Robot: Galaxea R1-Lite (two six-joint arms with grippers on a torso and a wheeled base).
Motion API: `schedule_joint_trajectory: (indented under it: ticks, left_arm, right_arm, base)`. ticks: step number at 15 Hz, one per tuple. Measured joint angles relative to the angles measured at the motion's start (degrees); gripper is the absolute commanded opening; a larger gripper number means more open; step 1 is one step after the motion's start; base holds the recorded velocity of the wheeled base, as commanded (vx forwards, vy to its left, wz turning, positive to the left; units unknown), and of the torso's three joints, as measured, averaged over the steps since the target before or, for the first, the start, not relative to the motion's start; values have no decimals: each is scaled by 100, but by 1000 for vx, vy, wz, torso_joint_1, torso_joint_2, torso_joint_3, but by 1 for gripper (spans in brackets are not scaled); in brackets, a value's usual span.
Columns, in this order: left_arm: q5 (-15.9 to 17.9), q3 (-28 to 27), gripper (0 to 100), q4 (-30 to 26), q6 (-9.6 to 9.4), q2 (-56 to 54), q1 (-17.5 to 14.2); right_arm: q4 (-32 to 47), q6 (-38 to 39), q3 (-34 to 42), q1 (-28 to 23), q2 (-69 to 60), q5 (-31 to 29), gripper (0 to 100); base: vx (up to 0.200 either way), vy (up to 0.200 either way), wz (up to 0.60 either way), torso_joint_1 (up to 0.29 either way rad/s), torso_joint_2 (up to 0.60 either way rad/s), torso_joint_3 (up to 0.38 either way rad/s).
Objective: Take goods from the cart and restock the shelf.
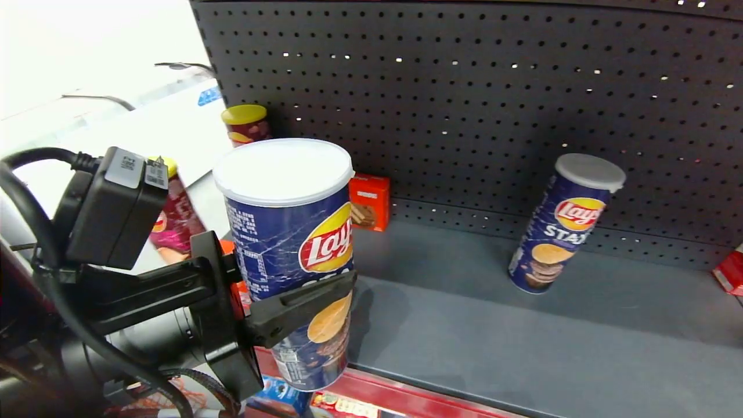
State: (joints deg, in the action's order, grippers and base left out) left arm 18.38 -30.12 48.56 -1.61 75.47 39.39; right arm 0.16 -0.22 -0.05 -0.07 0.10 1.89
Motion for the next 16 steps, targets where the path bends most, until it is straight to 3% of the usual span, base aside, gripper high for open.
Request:
schedule_joint_trajectory:
  ticks: [8,11,16]
  left_arm:
    - [-11,24,0,2,5,5,-4]
    - [-11,44,0,0,5,0,-26]
    - [-2,50,0,11,2,-1,-33]
  right_arm:
    - [0,-10,-2,-2,0,2,100]
    - [0,-10,-2,-2,0,2,100]
    - [13,-5,-5,5,0,0,100]
  base:
    - [0,0,0,0,0,0]
    - [0,0,-600,1,4,4]
    - [0,0,0,0,0,0]
